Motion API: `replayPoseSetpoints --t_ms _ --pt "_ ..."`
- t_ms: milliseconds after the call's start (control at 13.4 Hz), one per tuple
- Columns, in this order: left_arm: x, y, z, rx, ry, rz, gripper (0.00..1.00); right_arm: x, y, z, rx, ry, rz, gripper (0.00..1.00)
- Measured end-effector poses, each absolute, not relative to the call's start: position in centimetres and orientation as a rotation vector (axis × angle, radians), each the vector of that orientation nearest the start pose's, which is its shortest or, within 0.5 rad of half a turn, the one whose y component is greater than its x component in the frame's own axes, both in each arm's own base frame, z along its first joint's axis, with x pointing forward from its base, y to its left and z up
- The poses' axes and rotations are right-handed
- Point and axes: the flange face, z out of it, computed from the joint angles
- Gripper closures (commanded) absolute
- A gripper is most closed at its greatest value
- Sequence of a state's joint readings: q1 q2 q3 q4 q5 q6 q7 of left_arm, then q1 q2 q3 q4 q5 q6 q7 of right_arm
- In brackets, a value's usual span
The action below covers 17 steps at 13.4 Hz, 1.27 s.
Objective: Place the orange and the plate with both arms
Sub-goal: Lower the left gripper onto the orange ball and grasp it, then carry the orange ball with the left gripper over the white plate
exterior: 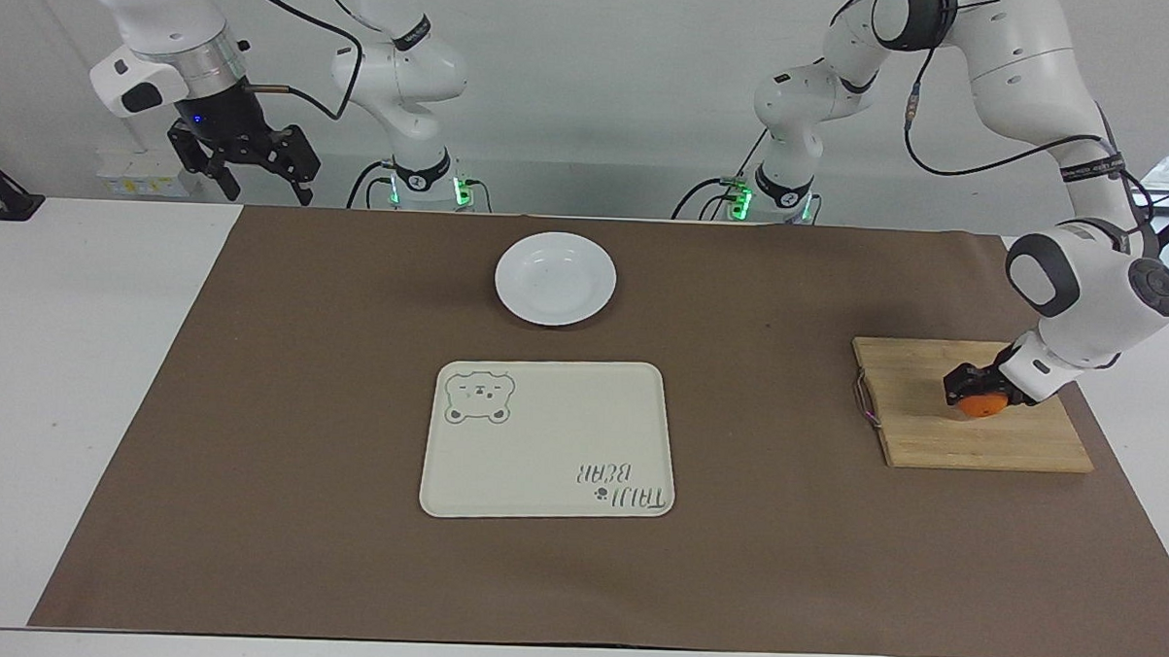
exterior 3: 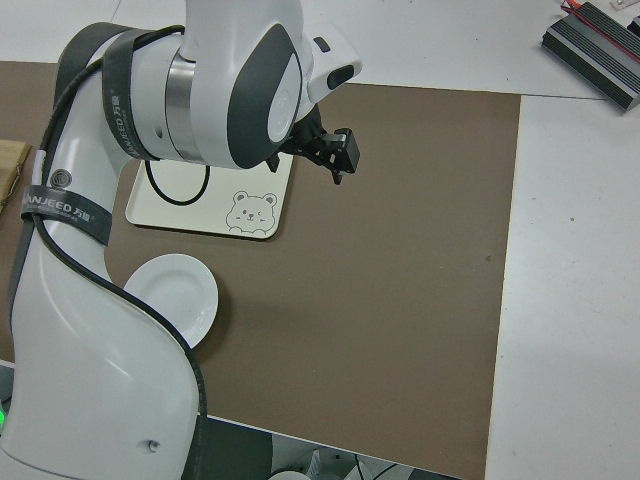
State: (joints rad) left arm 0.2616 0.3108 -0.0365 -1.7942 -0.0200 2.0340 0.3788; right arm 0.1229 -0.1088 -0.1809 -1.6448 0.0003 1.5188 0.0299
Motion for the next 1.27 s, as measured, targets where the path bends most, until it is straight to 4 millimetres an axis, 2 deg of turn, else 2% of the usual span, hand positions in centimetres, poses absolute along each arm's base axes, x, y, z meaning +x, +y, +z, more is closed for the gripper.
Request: replayPoseSetpoints --t_ms 299,597,1045,1269 --pt "61.7 10.3 42.8 -3.18 0.148 0.097 1.0 51.4 -3.6 64.2 -3.118 0.139 0.03 0.0" --pt "61.8 4.8 48.7 -3.163 0.074 0.114 1.0 51.4 -3.7 64.2 -3.118 0.14 0.031 0.0" --pt "58.4 -3.8 55.6 -3.137 -0.005 0.093 1.0 51.4 -3.7 64.1 -3.118 0.14 0.034 0.0" --pt "56.9 -6.7 56.9 -3.129 0.06 0.116 1.0 51.4 -3.7 64.0 -3.118 0.141 0.036 0.0"
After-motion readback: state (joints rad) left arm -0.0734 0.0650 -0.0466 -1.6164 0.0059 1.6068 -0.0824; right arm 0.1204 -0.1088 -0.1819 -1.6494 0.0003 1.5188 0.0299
